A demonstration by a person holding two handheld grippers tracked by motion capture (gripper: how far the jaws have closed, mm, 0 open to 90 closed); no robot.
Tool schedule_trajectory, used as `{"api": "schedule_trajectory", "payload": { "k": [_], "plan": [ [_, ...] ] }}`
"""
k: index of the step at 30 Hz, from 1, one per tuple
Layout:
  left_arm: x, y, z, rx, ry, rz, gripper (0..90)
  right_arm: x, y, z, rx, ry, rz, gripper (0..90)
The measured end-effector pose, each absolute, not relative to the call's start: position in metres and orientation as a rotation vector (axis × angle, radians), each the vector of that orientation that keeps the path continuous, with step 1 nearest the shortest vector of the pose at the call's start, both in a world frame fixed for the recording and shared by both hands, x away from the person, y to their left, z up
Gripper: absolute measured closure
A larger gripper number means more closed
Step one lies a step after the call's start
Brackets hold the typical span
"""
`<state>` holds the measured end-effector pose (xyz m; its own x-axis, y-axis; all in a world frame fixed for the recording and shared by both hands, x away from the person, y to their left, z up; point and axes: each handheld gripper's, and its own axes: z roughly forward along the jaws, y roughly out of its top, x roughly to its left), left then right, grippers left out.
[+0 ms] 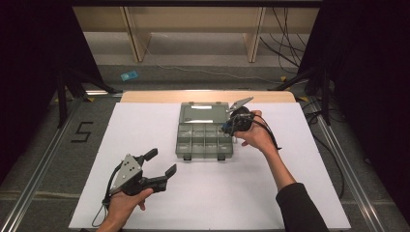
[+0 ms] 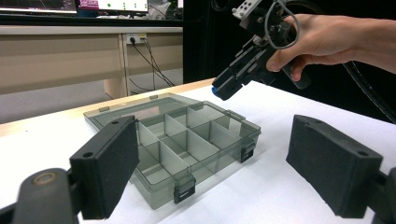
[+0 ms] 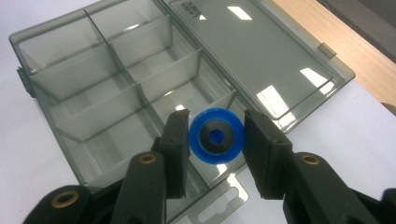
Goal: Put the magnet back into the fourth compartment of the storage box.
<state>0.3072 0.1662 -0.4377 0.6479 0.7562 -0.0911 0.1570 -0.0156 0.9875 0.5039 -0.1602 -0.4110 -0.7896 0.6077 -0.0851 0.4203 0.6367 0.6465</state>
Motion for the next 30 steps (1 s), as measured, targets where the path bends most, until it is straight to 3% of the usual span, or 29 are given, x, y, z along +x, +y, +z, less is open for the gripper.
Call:
{"api": "schedule_trajectory", "payload": {
  "k": [30],
  "plan": [
    [0.307, 0.166, -0.438, 1.540, 0.782, 0.559, 16.0, 0.523, -0.145, -0.429, 0.827, 2.626, 0.768, 62.4]
  ]
}}
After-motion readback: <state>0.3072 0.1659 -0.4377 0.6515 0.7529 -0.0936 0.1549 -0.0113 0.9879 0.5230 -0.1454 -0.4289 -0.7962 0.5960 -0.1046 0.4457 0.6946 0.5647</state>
